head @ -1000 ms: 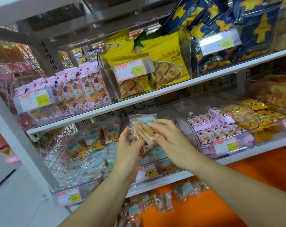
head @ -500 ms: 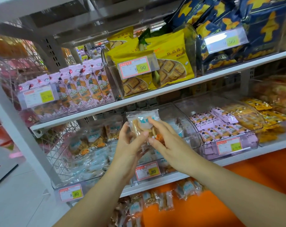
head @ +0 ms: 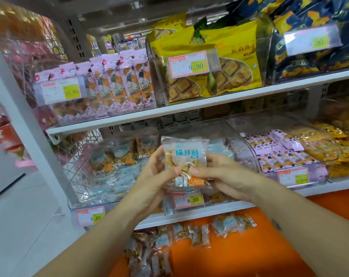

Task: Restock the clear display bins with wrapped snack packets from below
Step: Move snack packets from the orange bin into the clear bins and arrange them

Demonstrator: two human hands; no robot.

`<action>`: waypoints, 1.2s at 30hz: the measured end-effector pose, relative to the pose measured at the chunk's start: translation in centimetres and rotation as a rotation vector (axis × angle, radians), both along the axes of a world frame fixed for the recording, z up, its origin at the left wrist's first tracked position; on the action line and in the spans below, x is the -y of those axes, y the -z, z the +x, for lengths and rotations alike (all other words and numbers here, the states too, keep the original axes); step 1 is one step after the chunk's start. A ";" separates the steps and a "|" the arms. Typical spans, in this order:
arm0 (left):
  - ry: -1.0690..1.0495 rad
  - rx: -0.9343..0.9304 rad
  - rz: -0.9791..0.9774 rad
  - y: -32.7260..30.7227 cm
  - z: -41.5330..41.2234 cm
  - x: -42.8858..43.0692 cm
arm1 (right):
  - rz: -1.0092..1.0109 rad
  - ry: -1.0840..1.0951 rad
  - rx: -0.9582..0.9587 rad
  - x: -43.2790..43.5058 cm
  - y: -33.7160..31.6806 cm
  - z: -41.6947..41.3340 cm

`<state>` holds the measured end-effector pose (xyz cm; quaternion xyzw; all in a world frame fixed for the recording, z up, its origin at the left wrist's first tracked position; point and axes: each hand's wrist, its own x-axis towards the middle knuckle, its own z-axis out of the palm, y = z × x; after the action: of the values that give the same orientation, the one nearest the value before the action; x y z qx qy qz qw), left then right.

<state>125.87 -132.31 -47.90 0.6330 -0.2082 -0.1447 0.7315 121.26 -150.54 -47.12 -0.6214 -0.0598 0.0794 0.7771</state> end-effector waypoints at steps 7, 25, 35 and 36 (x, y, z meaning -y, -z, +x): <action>0.003 0.213 0.265 0.1 1.9 -1.4 | -0.461 0.151 0.173 -0.2 -0.2 0.8; -0.291 0.407 0.580 1.7 13.8 -3.2 | -0.642 0.522 0.125 0.5 2.0 19.5; -0.133 0.411 0.541 2.9 15.0 -3.3 | -0.763 0.298 0.087 1.1 3.6 24.9; -0.130 0.404 0.530 3.0 15.1 -3.3 | -0.764 0.322 0.103 1.0 3.7 25.1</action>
<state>140.96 -129.02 -50.88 0.8290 -0.2634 -0.0184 0.4930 146.33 -151.55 -50.86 -0.8697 0.0333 -0.0579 0.4891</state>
